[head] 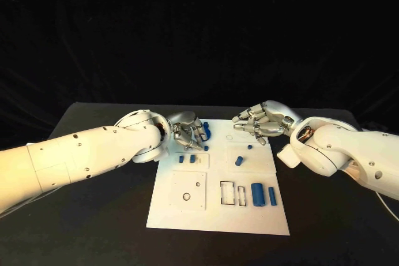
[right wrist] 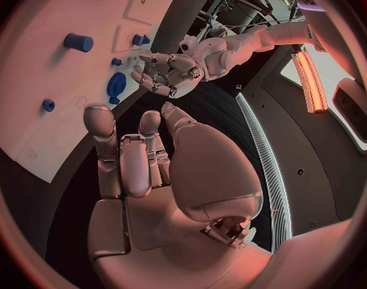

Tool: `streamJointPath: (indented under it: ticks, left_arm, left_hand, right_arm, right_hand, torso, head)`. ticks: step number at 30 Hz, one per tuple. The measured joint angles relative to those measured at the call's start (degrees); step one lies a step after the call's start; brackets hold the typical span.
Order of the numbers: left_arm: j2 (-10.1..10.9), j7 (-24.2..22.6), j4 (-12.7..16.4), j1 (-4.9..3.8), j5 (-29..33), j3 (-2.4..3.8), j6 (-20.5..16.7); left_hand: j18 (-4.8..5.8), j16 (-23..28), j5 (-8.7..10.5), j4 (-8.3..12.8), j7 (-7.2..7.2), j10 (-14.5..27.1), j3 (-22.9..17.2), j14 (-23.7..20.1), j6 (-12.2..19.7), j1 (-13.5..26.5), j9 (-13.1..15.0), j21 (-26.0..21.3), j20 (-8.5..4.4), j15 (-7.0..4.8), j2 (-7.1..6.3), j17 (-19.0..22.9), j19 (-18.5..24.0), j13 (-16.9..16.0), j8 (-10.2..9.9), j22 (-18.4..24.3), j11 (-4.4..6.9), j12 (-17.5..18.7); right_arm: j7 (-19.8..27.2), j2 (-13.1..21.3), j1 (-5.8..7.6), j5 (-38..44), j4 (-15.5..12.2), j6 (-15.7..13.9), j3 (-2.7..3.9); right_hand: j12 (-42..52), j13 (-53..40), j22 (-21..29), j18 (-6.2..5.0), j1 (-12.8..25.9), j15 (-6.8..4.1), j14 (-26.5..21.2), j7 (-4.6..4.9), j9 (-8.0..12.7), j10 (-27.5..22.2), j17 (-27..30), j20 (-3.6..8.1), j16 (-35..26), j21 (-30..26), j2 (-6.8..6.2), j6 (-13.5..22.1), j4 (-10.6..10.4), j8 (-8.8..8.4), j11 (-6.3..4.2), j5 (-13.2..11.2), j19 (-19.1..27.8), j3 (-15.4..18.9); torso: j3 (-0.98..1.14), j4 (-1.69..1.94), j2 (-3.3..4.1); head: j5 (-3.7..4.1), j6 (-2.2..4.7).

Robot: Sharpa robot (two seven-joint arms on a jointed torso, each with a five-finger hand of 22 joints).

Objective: Assemble the parts on the task board

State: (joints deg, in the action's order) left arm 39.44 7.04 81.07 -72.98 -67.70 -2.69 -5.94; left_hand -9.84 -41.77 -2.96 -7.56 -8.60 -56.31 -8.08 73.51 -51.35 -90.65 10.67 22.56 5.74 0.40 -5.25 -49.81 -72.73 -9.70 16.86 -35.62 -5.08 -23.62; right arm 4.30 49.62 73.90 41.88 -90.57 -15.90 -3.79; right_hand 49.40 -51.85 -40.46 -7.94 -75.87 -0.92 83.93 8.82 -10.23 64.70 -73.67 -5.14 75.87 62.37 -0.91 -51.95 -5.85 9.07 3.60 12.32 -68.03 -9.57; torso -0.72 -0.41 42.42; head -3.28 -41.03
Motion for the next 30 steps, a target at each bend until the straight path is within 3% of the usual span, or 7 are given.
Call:
streamJointPath:
  ticks: [8,15,20,23,26,30]
  left_arm:
    - [-1.79,0.14,-1.54,0.20,-4.90,-0.12,-0.25]
    - [-3.07,0.67,-2.78,0.25,-7.14,-0.15,-0.38]
    - [-3.89,1.48,-3.28,0.25,-8.16,-0.15,0.34]
    - [-4.36,2.03,-3.56,0.25,-8.62,-0.16,1.17]
    - [-4.69,2.54,-3.79,0.26,-9.02,-0.17,2.04]
    - [-5.02,3.23,-4.09,0.26,-9.49,-0.18,2.94]
  left_hand:
    - [0.00,-3.53,0.00,-0.24,-0.05,-0.68,0.24,0.23,-0.55,0.73,-0.62,0.47,0.10,-0.07,0.04,-2.41,-0.27,0.86,-0.35,-0.66,-0.08,0.36]
    - [0.00,-12.49,0.00,-0.26,0.42,-1.67,0.21,3.31,-2.41,0.73,-1.19,3.03,-0.13,-0.29,0.04,-8.85,-2.17,1.85,-0.62,-2.70,0.49,0.68]
    - [0.01,-18.38,0.00,-0.73,0.57,-2.60,-0.25,5.30,-3.55,0.96,-1.80,10.98,-0.27,-0.54,0.26,-13.06,-4.67,2.73,-1.37,-9.36,0.61,1.76]
    - [1.70,-23.73,0.00,-1.07,0.62,-3.30,-0.60,7.36,-4.05,0.96,-2.20,19.76,-0.45,-0.61,0.26,-16.98,-7.11,3.27,-2.08,-16.56,0.69,2.43]
    - [2.30,-27.56,0.00,-1.56,0.73,-3.70,-0.71,8.64,-4.36,0.96,-2.62,26.67,-0.51,-0.70,0.26,-19.64,-8.68,3.74,-2.59,-22.30,0.69,2.88]
    - [2.71,-28.68,0.00,-1.66,0.93,-3.70,-0.75,8.64,-4.56,0.96,-2.76,28.66,-0.51,-0.70,0.26,-20.28,-8.67,3.93,-2.81,-24.02,0.69,3.21]
  right_arm:
    - [0.02,0.02,-0.02,-0.07,-0.01,0.00,0.00]
    - [0.03,-0.01,-0.02,-0.11,-0.04,0.00,0.00]
    - [0.03,-0.02,-0.02,-0.12,-0.06,0.00,0.00]
    - [0.03,0.00,-0.02,-0.12,-0.06,0.00,0.01]
    - [0.02,0.01,-0.02,-0.12,-0.08,-0.01,0.01]
    - [-0.01,0.02,-0.02,-0.12,-0.09,-0.01,0.01]
  right_hand:
    - [0.00,0.00,0.00,0.00,0.00,0.00,0.00,0.00,0.00,0.00,0.00,0.00,0.00,0.00,0.00,0.00,0.00,0.00,0.00,0.00,0.00,0.00]
    - [0.00,0.00,0.00,0.00,0.00,0.00,0.00,-0.01,0.00,0.01,-0.08,0.00,0.00,0.00,0.00,-0.01,0.00,0.00,0.01,0.00,0.00,0.00]
    - [0.00,-0.01,0.00,0.00,0.00,0.00,0.00,-0.01,0.00,0.01,-0.07,0.00,0.00,0.00,0.00,-0.01,0.00,0.00,0.01,0.00,0.00,0.00]
    - [0.00,-0.01,0.00,0.00,0.00,0.00,0.00,-0.01,0.00,0.01,-0.07,0.00,0.00,0.00,0.00,-0.01,0.00,0.00,0.01,0.00,0.00,0.00]
    - [0.00,-0.01,0.00,0.00,0.00,0.00,0.00,-0.01,0.00,0.01,-0.07,0.00,0.00,0.00,0.00,-0.01,0.00,0.00,0.01,0.00,0.00,0.00]
    - [0.00,-0.01,-0.01,0.00,0.00,0.00,0.00,-0.01,0.00,0.01,-0.07,0.00,0.00,0.00,0.00,-0.01,0.00,0.00,0.01,0.00,0.00,0.00]
  torso:
    - [0.00,-0.07,0.04]
    - [0.03,0.00,0.03]
    - [0.04,-0.01,0.01]
    - [0.05,-0.04,0.01]
    - [0.05,-0.07,0.02]
    - [0.05,-0.07,0.02]
  head:
    - [0.14,-0.02]
    - [0.19,-0.12]
    - [0.10,-0.19]
    - [0.04,-0.25]
    - [0.03,-0.31]
    - [0.03,-0.41]
